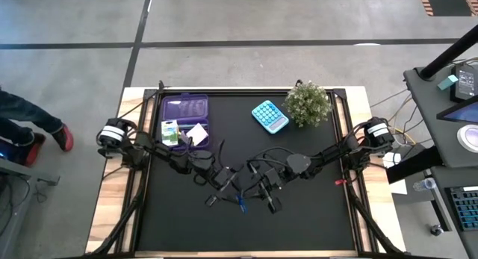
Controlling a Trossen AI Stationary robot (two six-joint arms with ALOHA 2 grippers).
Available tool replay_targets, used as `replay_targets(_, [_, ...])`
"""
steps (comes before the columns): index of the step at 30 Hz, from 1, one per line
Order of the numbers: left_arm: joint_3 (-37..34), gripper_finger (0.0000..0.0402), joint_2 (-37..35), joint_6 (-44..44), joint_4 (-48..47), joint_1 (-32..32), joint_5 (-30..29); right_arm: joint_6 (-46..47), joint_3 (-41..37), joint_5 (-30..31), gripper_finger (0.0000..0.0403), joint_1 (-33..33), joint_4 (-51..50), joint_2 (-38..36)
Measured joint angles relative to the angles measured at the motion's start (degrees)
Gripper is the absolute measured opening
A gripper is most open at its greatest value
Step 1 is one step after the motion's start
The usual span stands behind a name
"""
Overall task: Pack school essentials
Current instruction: Put the blue scissors into the purple supply box
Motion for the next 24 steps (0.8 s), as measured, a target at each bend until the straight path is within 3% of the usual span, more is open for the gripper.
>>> replay_targets(6, [0.1, 0.0019, 0.0, 0.1, -2.0, 0.9, 0.6, -0.5, -0.1, 0.2, 0.0074, 0.0, -0.4, 0.0])
replay_targets(17, [0.1, 0.0015, -0.2, -0.2, -6.0, 1.5, -0.5, 3.2, -0.1, 2.5, 0.0193, -0.4, -8.8, -2.6])
replay_targets(20, [0.1, 0.0015, -1.2, -0.2, -10.4, 1.7, -3.1, 4.7, -0.1, 2.9, 0.0215, -0.7, -16.8, -6.1])
replay_targets(24, [0.3, 0.0015, -4.5, -0.2, -22.5, 1.8, -10.7, 6.3, -0.2, 4.1, 0.0231, -0.7, -28.1, -11.9])
